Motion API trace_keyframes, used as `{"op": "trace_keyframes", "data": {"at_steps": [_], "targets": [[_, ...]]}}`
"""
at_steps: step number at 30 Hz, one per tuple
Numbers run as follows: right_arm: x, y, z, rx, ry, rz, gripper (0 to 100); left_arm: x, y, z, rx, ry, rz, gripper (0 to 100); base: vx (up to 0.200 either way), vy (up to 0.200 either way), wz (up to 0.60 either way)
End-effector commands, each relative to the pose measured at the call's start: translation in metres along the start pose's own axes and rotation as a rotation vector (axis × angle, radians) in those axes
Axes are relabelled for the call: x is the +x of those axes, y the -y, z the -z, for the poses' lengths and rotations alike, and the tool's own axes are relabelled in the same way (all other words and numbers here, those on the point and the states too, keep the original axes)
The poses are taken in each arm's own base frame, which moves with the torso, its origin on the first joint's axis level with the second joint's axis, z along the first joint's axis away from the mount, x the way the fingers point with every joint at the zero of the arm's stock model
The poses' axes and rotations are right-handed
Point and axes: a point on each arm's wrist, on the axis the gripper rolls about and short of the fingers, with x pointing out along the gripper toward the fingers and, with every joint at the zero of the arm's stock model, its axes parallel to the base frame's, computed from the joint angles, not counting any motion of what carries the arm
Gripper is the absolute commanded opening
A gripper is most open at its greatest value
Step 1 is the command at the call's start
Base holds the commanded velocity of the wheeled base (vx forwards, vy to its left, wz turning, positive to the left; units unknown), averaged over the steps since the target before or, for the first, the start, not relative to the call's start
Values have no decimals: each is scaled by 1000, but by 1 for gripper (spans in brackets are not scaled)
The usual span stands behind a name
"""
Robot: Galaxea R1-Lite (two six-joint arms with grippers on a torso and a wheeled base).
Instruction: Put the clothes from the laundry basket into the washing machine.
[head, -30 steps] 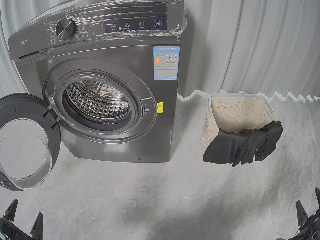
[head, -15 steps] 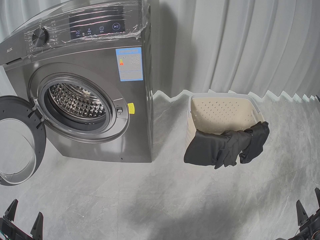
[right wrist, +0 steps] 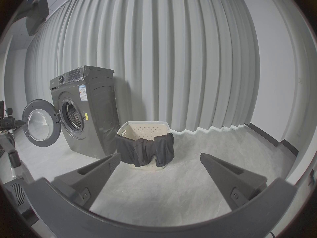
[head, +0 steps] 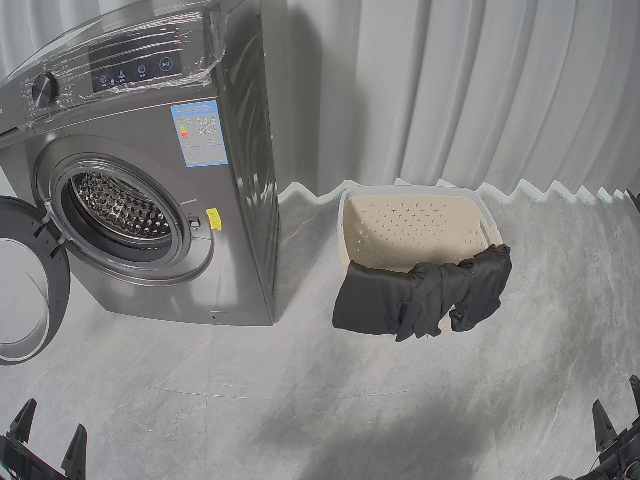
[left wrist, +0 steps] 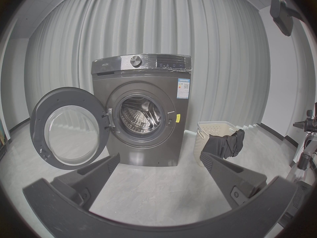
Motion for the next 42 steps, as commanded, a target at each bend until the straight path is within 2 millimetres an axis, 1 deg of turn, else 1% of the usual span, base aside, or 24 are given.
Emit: {"op": "trace_keyframes", "data": {"at_steps": [1,2,8,17,38,42], "targets": [[0,0,5,0,-3,-1,100,0,0,5,0,1,1,100,0,0,0],[0,0,5,0,-3,-1,100,0,0,5,-2,1,1,100,0,0,0],[0,0,5,0,-3,-1,100,0,0,5,-2,1,1,100,200,0,0],[0,0,5,0,-3,-1,100,0,0,5,3,1,-1,100,0,0,0],[0,0,5,-2,-3,-1,100,0,0,5,4,0,-1,100,0,-200,0],[0,0,5,-2,-3,-1,100,0,0,5,4,0,-1,100,0,0,0]]}}
